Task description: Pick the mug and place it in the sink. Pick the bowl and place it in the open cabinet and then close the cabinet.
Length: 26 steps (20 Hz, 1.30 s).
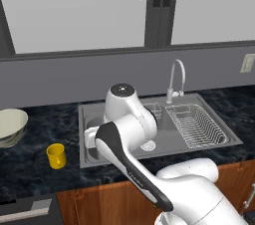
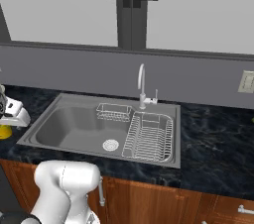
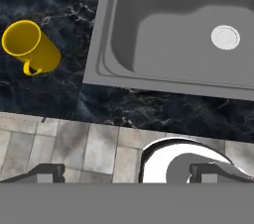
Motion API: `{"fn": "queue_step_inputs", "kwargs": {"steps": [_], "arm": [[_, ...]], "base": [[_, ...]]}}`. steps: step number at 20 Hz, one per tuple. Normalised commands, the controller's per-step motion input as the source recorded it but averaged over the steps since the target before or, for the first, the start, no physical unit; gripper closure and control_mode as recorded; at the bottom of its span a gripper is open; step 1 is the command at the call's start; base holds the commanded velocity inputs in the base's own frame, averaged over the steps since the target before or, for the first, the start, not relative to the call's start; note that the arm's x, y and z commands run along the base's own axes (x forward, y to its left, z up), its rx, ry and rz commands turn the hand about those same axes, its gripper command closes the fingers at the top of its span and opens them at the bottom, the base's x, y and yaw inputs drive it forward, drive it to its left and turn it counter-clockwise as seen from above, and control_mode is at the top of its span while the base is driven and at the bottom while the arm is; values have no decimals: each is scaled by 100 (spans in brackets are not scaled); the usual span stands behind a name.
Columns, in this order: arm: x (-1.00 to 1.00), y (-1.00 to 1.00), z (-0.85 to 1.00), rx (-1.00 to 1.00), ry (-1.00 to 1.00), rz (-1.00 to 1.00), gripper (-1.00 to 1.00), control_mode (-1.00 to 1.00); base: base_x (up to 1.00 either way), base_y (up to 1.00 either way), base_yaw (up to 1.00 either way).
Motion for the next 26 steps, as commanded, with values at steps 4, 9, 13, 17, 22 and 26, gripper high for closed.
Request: {"fn": "queue_step_inputs", "kwargs": {"steps": [4, 9, 13, 17, 22, 26], "arm": [[0, 53, -24, 0, 0, 0, -100, -100], [0, 55, -8, 0, 0, 0, -100, -100], [0, 47, -12, 0, 0, 0, -100, -100], [0, 41, -19, 0, 0, 0, -100, -100], [6, 26, -25, 0, 1, 0, -100, -100], [21, 19, -21, 0, 1, 0, -100, -100]], "base": [[0, 0, 0], [0, 0, 0], [0, 0, 0], [0, 0, 0], [0, 0, 0], [0, 0, 0]]}}
